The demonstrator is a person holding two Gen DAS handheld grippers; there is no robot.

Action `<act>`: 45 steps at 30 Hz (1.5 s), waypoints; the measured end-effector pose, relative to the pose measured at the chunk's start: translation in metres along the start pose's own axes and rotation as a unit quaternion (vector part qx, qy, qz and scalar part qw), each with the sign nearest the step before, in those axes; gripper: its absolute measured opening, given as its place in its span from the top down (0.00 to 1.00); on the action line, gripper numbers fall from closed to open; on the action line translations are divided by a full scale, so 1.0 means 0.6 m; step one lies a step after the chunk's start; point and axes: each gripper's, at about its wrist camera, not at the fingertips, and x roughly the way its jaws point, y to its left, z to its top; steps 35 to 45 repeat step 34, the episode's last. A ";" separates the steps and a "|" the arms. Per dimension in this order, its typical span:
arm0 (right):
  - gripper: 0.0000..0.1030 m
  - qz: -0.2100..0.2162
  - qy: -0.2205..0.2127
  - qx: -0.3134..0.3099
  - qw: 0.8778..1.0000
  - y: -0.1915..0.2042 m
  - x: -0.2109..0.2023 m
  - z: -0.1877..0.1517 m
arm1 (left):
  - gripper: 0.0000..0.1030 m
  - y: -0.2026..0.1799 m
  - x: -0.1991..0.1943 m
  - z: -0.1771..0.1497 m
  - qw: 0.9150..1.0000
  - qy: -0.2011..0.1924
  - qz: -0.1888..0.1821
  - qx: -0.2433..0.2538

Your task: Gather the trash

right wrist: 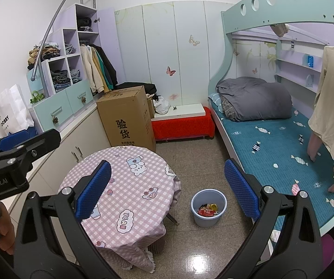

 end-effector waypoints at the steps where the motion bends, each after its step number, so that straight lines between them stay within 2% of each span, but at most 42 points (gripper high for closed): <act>1: 0.07 0.000 0.000 0.000 1.000 0.001 0.000 -0.002 | 0.08 0.000 0.000 0.000 1.000 0.000 0.000 0.000; 16: 0.07 0.000 0.002 0.000 1.000 -0.004 0.002 0.005 | 0.08 0.007 0.011 -0.016 1.000 0.005 -0.003 -0.001; 22: 0.07 -0.003 0.008 0.001 1.000 0.000 0.011 -0.016 | 0.08 0.017 0.020 -0.019 1.000 0.011 -0.004 -0.003; 28: 0.07 -0.002 0.028 -0.007 1.000 0.007 0.036 -0.027 | 0.08 0.040 0.044 -0.028 1.000 0.028 -0.004 -0.013; 34: 0.07 0.013 0.073 -0.030 0.997 0.024 0.095 -0.035 | 0.08 0.089 0.103 -0.051 0.995 0.078 0.025 -0.049; 45: 0.07 0.013 0.073 -0.030 0.997 0.024 0.095 -0.035 | 0.08 0.089 0.103 -0.051 0.995 0.078 0.025 -0.049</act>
